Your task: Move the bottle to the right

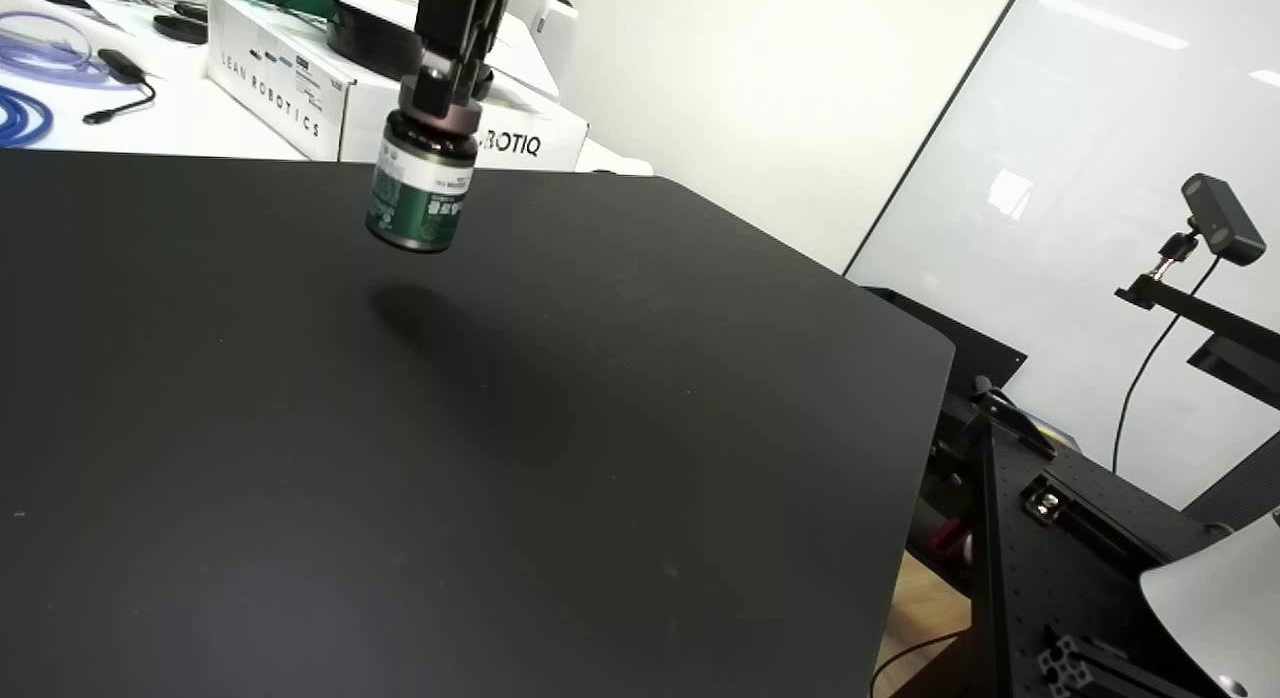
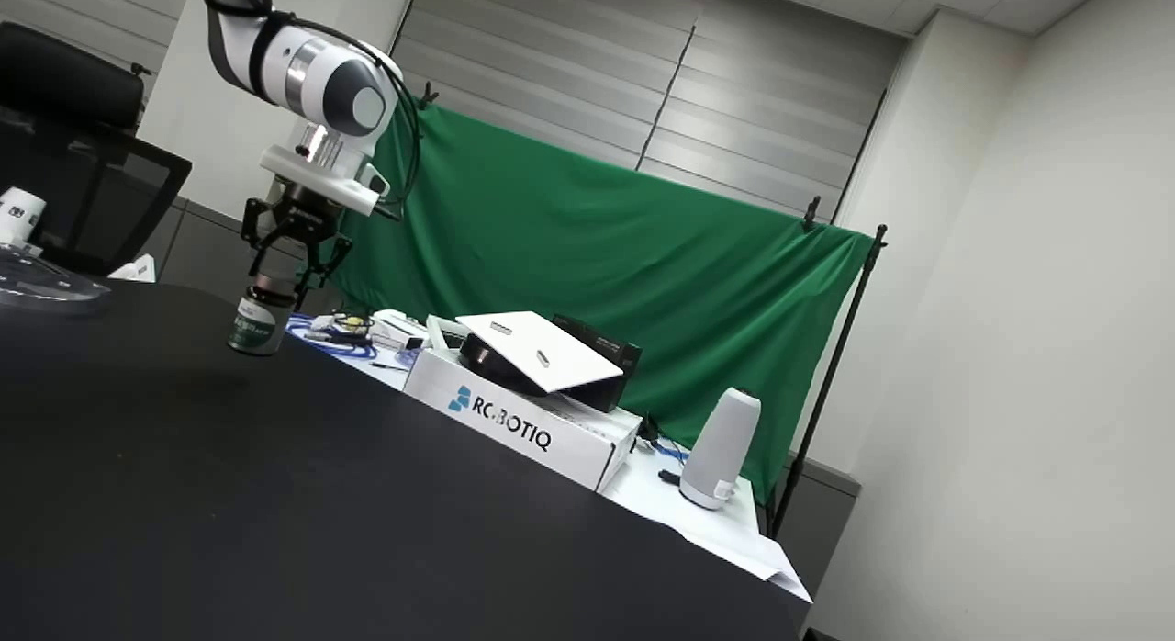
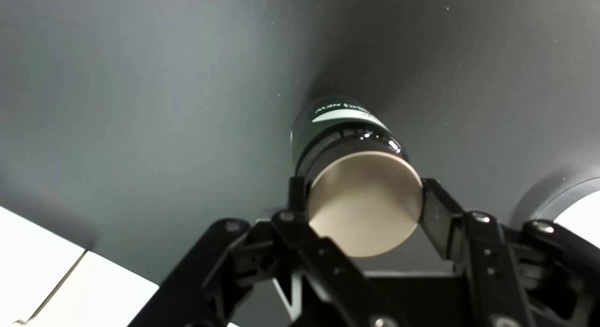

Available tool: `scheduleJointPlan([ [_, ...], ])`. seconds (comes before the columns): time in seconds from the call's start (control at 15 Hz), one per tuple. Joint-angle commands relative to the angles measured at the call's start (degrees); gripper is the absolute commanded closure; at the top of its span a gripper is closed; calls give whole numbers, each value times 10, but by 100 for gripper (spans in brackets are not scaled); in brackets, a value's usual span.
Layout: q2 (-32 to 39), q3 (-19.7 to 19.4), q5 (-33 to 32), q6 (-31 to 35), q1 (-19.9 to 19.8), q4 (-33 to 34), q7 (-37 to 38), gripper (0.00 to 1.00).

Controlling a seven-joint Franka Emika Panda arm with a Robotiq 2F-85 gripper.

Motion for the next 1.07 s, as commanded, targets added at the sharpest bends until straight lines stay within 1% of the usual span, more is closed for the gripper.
scheduleJointPlan([
  [0.0,-109,-18,-9,2,-9,-91,30,64],
  [0.27,-230,-42,-7,24,-32,-209,30,64],
  [0.53,-331,-67,15,51,-62,-330,14,64],
  [0.8,-382,-101,31,78,-80,-429,9,64],
  [1.0,-388,-125,53,121,-89,-481,-1,64],
])
